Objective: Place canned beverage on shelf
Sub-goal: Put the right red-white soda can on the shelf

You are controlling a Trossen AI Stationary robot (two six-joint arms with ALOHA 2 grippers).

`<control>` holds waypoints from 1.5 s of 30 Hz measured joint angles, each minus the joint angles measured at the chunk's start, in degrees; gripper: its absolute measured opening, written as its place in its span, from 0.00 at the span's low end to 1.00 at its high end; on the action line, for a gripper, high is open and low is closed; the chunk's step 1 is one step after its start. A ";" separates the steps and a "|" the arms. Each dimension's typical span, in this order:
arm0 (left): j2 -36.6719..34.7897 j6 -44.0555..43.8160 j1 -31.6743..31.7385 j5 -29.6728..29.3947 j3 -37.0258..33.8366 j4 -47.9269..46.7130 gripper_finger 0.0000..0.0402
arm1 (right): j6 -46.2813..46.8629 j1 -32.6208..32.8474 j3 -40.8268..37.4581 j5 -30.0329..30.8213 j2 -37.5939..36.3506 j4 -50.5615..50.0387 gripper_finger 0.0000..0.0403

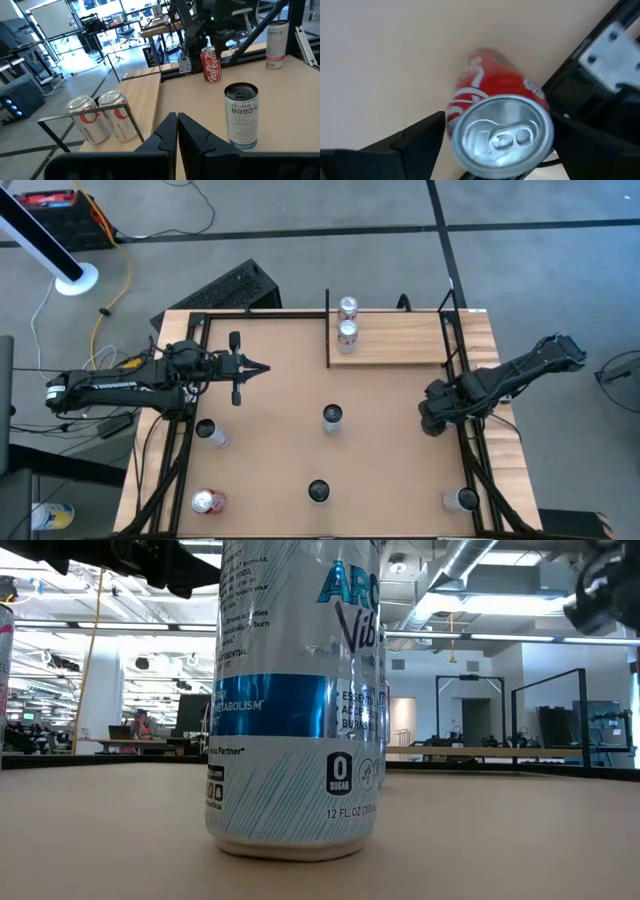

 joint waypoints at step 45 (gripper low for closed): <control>0.01 0.96 0.02 -0.02 0.00 -0.06 0.00 | -34.08 -11.92 10.36 13.45 0.04 13.75 0.80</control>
